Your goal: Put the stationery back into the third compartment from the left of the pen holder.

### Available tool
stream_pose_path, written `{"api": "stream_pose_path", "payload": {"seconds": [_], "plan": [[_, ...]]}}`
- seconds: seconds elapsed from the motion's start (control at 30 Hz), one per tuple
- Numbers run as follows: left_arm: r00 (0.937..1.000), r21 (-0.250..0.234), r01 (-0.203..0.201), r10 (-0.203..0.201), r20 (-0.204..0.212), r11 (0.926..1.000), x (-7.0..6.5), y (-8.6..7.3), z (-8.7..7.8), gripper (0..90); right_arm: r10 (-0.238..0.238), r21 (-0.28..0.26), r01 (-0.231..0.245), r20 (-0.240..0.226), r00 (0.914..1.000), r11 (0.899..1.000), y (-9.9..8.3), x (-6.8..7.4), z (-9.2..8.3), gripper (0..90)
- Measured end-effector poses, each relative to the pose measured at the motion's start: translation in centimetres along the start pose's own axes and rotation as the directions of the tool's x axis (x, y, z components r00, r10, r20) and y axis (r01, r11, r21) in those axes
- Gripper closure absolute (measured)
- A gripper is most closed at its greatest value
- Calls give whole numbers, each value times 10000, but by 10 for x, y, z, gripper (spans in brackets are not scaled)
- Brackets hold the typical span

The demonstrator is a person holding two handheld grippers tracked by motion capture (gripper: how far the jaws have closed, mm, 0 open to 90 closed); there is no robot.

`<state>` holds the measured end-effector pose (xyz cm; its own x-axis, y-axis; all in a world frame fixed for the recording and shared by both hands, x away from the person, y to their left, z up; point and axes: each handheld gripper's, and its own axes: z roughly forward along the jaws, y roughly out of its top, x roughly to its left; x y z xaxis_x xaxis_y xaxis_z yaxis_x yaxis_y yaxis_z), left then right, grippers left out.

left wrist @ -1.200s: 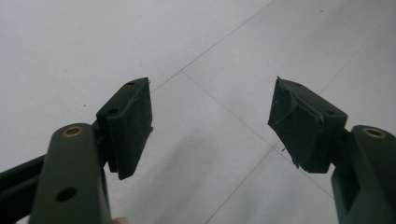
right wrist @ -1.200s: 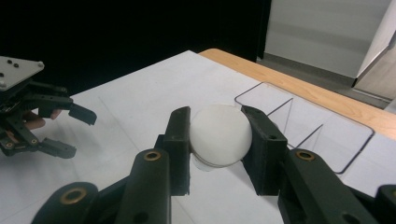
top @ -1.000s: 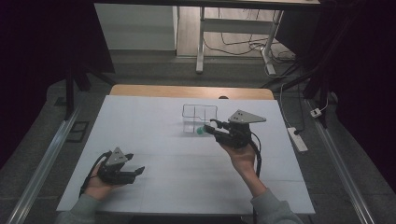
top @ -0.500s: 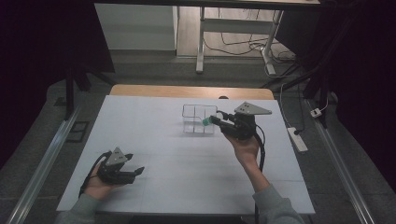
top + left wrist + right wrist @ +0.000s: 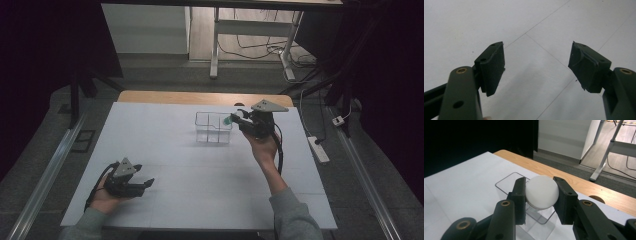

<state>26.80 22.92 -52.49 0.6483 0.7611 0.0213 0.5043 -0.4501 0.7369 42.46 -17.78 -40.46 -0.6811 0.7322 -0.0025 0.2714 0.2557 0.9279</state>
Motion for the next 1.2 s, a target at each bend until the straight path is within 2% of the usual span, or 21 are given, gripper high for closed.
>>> {"api": "stream_pose_path", "payload": {"seconds": [0.1,0.23,0.33,0.37,0.43,0.6,0.73,1.1,1.2], "plan": [[10000,-55,14,-13,34,10000,-1,1,0,289,-42,140,41,31,10000,9999,1,-2,7,644],[9999,-99,-56,57,92,9999,-1,1,-1,285,-22,364,9,361,9993,9993,0,-6,19,643],[9999,-90,-81,82,131,9999,-1,0,-1,284,17,806,-45,343,9994,9967,-4,-10,29,632],[9999,-94,-79,80,140,9999,-1,0,-1,284,-11,950,-19,319,9995,9955,-5,-12,32,604],[9999,-102,-77,78,150,9999,0,0,-1,284,170,853,-191,258,9995,9962,-6,-13,33,537],[9998,-21,-117,117,175,9999,0,0,0,283,138,751,-159,285,9995,9970,-3,-10,28,477],[9997,18,-148,148,177,9999,0,0,0,282,175,789,-179,53,9998,9967,-5,-7,21,470],[9998,37,-144,143,160,9999,0,0,1,280,-21,1555,111,-581,9983,9878,-27,0,-3,467],[9998,44,-154,154,159,9999,0,0,1,281,68,1707,48,-676,9977,9853,-36,-1,-11,465]]}}
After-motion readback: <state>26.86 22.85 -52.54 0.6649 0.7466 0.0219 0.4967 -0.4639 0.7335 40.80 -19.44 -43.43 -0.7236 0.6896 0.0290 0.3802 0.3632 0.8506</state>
